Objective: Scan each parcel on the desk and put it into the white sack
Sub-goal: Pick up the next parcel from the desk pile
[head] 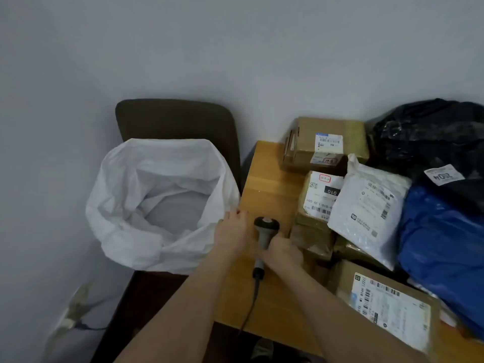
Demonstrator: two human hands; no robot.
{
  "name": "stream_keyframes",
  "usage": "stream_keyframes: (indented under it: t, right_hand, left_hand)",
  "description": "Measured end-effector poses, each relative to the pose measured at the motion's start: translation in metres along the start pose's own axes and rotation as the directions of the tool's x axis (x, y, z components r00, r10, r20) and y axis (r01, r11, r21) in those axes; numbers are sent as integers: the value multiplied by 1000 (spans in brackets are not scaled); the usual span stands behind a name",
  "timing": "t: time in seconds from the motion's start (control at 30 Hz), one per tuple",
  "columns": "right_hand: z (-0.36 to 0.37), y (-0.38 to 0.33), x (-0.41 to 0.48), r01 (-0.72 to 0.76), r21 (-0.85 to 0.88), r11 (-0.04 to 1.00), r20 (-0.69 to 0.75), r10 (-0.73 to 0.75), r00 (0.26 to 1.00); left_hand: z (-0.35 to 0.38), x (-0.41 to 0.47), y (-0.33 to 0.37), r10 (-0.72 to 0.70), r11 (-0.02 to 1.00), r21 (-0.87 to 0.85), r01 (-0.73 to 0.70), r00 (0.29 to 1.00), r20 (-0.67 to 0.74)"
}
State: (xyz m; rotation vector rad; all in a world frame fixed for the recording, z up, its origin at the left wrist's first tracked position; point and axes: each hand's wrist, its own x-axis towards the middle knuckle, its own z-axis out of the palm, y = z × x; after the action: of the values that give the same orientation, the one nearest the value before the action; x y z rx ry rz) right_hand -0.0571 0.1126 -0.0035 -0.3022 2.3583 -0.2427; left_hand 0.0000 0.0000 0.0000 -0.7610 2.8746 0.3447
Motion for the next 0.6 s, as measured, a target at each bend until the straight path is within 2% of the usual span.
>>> stream_keyframes:
  t: [0.1, 0.3, 0.43, 0.6]
  right_hand:
    - [10, -4, 11, -66, 46, 997, 70, 63, 996]
    - [29, -9, 32, -177, 328, 928, 130, 141, 981]
    - [26, -12, 35, -137, 272, 953, 119, 108, 987]
    - [12, -13, 22, -81, 310, 947, 99, 53, 994]
  left_hand:
    - [7, 4, -3, -32, 999, 18, 32, 999, 6]
    - [20, 7, -8, -33, 999, -1, 33, 999, -14]
    - [19, 9, -8, -34, 999, -7, 34, 999, 0]
    - [3, 12, -4, -18, 999, 42, 19, 999, -38]
